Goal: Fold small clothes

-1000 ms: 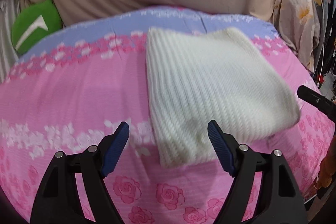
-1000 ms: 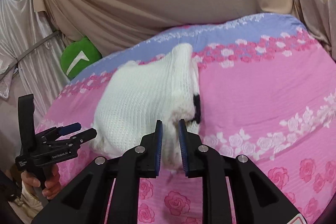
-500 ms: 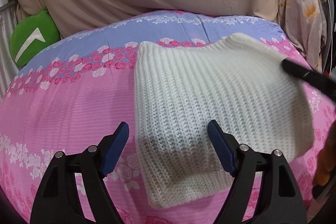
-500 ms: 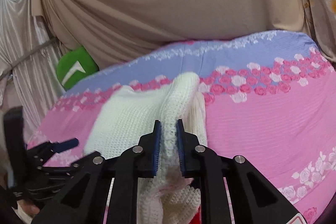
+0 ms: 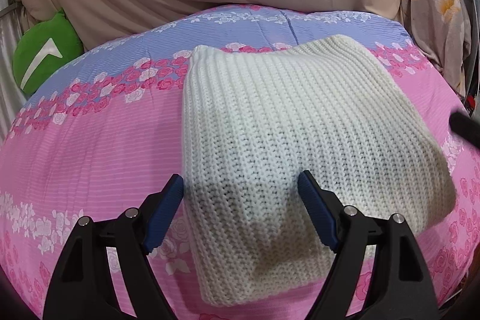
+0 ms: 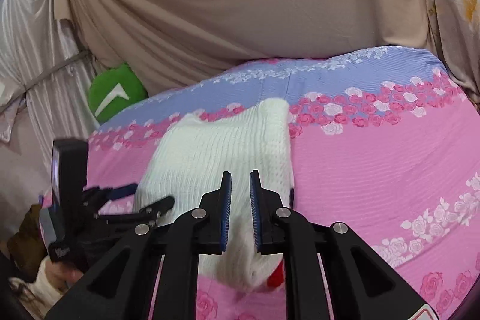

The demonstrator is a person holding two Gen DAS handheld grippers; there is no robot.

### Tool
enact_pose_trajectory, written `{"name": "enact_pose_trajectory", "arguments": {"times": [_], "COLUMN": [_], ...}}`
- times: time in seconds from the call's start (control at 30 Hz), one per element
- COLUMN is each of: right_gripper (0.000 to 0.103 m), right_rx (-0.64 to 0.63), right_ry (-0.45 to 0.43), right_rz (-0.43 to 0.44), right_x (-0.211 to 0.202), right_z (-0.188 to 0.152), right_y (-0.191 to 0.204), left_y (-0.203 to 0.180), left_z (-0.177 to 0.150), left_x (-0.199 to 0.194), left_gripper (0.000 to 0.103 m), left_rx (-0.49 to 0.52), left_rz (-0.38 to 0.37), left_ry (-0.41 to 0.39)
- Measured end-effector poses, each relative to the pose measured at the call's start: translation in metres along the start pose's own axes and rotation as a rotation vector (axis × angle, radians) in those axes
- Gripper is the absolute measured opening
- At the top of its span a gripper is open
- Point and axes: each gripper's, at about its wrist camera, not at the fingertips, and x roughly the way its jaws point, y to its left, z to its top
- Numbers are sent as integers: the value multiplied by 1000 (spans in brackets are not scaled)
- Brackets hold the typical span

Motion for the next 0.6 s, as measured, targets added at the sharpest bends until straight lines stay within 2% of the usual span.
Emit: {"name": "enact_pose_trajectory", "arguments": {"times": [0.1, 0.2, 0.23, 0.33, 0.43, 0.47, 0.53, 0.6], "right_gripper": [13, 13, 17, 18, 18, 14, 13, 20], "right_rx": [-20, 32, 38, 10, -18, -15, 14, 13], "right_ry": [155, 143, 123, 74, 143, 170, 149, 101], "right_rz": [-82, -53, -46, -17, -52, -58, -51, -37], "right_x": [37, 36, 28, 7, 28, 40, 34, 18], "right_z": [-35, -39, -35, -27, -41, -48, -48, -40], "right_y": [-6, -13, -11, 0, -1, -4, -3, 6], "left_y": [0, -2, -2, 1, -2, -3, -5, -4], "left_z": [-2, -4, -5, -10, -19, -22, -26, -27], "left_x": [1, 1, 0, -6, -6, -4, -1, -1], "left_gripper": [77, 77, 77, 77, 77, 77, 77, 77], "left_rx": [0, 8, 11, 6, 14, 18, 23, 19], "left_rz": [4, 11, 11, -13, -11, -6, 1, -1], "left_ry": [-1, 5, 8, 22, 36, 42, 52, 57]}}
